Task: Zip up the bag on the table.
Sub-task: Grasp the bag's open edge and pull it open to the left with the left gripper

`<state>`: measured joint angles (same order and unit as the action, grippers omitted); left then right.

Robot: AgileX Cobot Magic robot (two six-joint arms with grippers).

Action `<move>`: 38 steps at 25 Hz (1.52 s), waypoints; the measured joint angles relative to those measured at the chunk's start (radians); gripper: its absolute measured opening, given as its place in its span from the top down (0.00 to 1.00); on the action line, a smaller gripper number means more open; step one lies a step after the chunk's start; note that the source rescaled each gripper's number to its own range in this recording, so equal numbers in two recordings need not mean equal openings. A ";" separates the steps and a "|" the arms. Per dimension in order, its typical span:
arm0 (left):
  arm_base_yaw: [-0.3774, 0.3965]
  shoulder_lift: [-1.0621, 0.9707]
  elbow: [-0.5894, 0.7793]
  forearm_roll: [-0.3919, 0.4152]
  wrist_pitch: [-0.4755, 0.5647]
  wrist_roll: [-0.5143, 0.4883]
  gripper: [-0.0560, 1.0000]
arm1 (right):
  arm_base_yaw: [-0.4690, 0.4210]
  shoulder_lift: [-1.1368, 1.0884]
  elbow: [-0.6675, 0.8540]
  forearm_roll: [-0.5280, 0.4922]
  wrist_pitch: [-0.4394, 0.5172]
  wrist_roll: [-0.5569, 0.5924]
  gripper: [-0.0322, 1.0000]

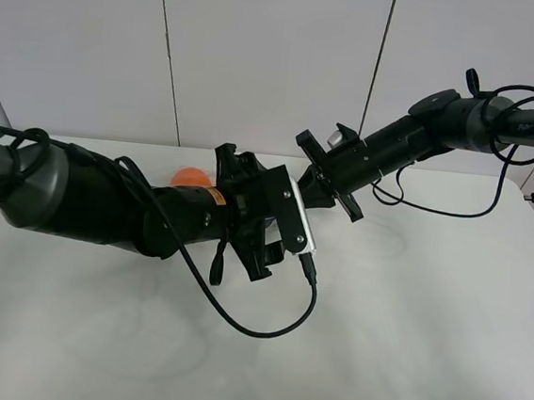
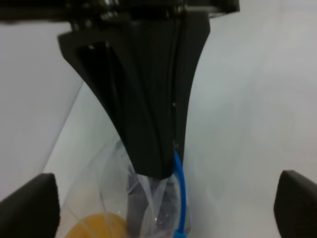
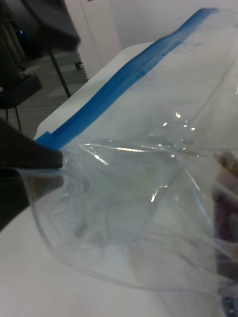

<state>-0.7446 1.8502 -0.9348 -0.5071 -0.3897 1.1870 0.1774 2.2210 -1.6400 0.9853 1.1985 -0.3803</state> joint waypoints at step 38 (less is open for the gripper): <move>0.016 0.009 0.000 0.008 0.039 0.004 0.57 | 0.000 0.000 0.000 -0.003 0.000 0.001 0.97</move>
<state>-0.7285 1.8592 -0.9348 -0.4995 -0.3503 1.1906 0.1774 2.2210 -1.6400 0.9824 1.1985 -0.3791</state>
